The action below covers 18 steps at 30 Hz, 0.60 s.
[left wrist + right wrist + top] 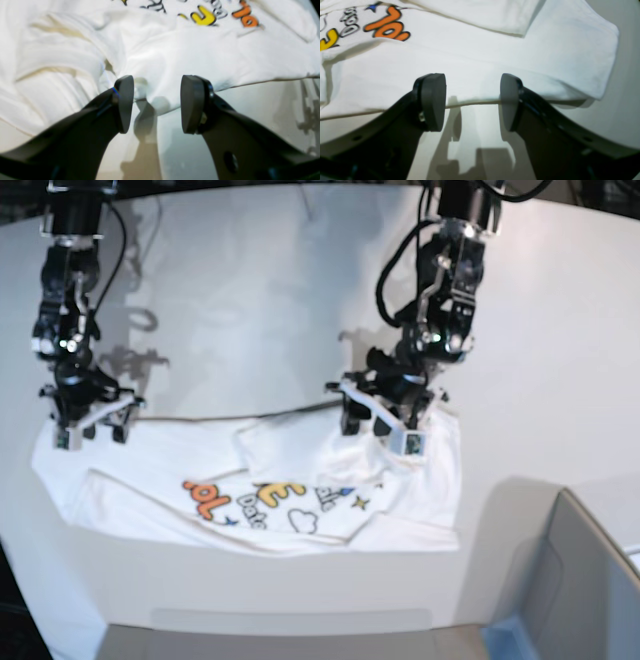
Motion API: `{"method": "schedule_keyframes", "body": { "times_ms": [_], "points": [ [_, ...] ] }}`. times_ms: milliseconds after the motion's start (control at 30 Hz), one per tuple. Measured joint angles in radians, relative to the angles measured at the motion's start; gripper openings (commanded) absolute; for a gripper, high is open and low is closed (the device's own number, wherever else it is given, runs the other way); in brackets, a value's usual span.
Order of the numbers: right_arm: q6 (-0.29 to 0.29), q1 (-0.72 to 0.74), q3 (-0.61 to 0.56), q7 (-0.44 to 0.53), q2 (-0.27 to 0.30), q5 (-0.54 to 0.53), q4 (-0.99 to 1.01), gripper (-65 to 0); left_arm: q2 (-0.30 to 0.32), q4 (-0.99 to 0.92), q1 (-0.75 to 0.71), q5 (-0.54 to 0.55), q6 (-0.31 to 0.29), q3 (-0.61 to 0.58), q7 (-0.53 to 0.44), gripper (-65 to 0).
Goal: Layout the t-shirt on the table in an organized manner, then fold the t-shirt properly
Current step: 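Drag the collar edge with the left gripper away from the hem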
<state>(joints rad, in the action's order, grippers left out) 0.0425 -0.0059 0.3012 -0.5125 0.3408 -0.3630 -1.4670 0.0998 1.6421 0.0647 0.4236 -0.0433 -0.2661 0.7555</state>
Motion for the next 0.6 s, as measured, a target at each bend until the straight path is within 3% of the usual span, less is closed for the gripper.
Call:
{"method": "schedule_keyframes", "body": {
  "times_ms": [133, 400, 600],
  "points": [
    [0.001, -0.001, 0.0, 0.0, 0.0, 0.0, 0.0, -30.7, 0.0, -0.021, 0.006, -0.003, 0.003, 0.001, -0.051, -34.8],
    [0.001, -0.002, 0.0, 0.0, 0.002, 0.0, 0.0, -30.7, 0.0, -0.114, 0.002, 0.0, 0.009, 0.001, -0.053, -34.8],
    [0.0, -0.002, 0.0, 0.0, 0.002, 0.0, 0.0, -30.7, -0.034, -0.118, 0.043, 0.004, -0.002, -0.002, -0.052, -34.9]
  ]
}}
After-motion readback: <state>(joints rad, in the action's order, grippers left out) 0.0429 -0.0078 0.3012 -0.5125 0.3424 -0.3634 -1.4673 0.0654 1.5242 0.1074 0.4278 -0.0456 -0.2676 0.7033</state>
